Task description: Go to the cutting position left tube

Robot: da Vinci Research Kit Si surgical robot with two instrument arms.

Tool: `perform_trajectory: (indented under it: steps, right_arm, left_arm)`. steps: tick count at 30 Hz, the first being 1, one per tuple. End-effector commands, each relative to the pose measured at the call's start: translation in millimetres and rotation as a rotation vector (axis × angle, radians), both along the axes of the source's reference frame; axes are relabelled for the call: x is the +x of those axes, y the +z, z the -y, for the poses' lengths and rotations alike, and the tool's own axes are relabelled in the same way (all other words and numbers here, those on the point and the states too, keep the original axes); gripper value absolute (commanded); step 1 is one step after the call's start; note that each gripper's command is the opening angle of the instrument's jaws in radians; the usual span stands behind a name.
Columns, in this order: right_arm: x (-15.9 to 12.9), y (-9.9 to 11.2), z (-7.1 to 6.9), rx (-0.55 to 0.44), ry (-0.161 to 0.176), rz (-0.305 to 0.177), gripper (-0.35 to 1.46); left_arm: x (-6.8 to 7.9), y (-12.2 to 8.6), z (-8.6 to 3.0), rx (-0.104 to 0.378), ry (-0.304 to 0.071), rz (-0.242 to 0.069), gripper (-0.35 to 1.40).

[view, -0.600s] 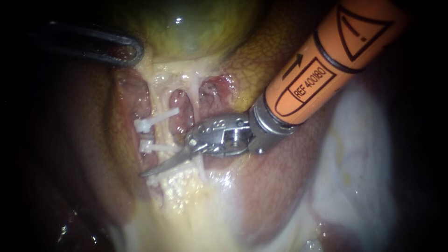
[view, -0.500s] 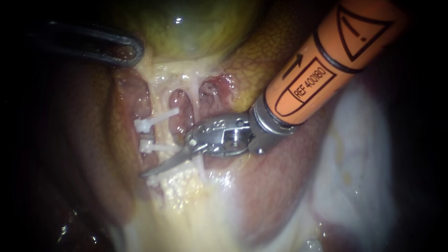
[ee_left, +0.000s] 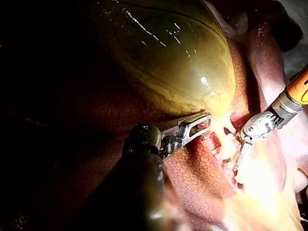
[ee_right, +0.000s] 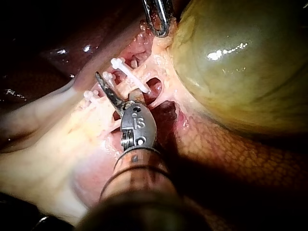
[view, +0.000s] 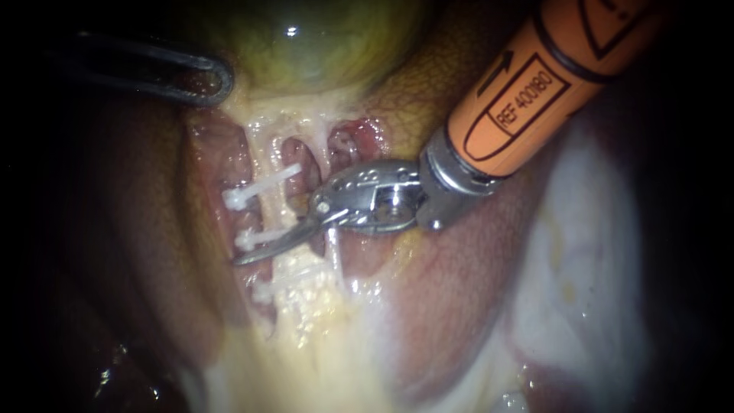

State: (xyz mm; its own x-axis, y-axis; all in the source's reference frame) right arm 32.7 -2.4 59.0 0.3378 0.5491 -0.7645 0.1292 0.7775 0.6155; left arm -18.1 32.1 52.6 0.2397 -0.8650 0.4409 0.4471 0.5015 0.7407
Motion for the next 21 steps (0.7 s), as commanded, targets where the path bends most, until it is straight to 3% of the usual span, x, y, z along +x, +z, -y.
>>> perform_trajectory:
  steps: [1,4,7,17,21]
  right_arm:
    - [0.0,0.0,0.0,0.001,0.003,-0.004,1.07]
    - [0.1,0.0,-0.1,0.004,0.007,-0.016,1.07]
    - [0.2,0.2,-0.1,0.050,-0.013,-0.058,1.07]
    - [0.2,0.9,0.7,0.316,-0.102,-0.285,1.07]
    - [0.3,0.8,0.8,0.353,-0.116,-0.352,1.04]
  left_arm:
    - [0.0,0.0,0.0,0.000,0.001,0.000,-0.35]
    - [0.0,0.0,0.0,0.000,0.001,0.000,-0.35]
    - [0.0,0.0,0.0,0.000,0.001,0.000,-0.35]
    - [0.0,0.0,0.0,0.000,0.001,0.000,-0.35]
    - [0.0,0.0,-0.1,0.000,0.001,0.000,-0.35]
